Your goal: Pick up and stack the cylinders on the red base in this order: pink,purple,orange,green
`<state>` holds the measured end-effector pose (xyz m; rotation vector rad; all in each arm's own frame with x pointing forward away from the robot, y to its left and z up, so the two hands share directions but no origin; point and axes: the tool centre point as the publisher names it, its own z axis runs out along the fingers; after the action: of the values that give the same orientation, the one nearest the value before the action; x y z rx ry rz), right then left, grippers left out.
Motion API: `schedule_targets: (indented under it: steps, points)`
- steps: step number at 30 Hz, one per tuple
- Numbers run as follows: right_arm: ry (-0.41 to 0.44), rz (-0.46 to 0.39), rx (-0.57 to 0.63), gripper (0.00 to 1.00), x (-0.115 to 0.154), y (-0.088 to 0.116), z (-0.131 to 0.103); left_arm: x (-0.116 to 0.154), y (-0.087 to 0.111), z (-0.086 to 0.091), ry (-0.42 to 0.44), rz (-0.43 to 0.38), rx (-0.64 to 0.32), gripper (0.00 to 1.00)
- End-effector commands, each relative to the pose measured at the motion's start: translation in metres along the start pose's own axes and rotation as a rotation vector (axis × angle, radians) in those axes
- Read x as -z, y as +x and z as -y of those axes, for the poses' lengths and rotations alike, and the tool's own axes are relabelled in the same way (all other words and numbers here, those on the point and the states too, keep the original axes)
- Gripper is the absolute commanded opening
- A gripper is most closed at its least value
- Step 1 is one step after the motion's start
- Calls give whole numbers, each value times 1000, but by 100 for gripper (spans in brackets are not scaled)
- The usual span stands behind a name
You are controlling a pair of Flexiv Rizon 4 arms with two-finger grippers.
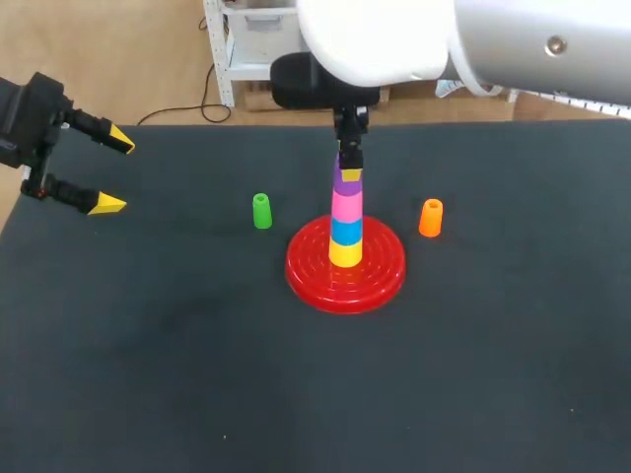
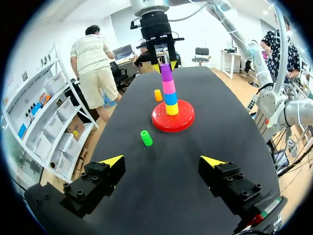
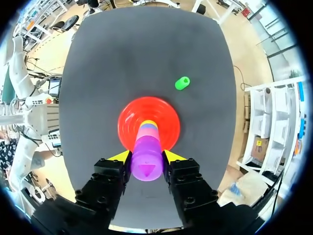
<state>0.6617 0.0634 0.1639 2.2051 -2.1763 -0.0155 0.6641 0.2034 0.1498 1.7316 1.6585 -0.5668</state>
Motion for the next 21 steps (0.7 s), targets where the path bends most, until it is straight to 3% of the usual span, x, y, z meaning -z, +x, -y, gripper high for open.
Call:
schedule_targets:
  steps: [1,2,3,4,5,14,21]
  points:
    - [4,5,-4,0,-7,1,-2,-1,1,-1,1,0,-1,100]
    - [22,6,-6,0,-6,1,-2,-1,1,-1,1,0,-1,100]
    - [45,12,-11,11,-4,1,-2,-1,1,-1,1,0,-1,100]
    - [51,28,-15,73,-2,0,-2,-1,1,-1,1,0,-1,100]
    - [50,42,-20,100,0,-1,-2,-1,1,-1,1,0,-1,100]
    - [69,149,-50,100,27,4,-11,-1,1,-1,1,0,-1,100]
    - [113,176,-93,100,46,26,-7,-1,1,-1,1,0,-1,100]
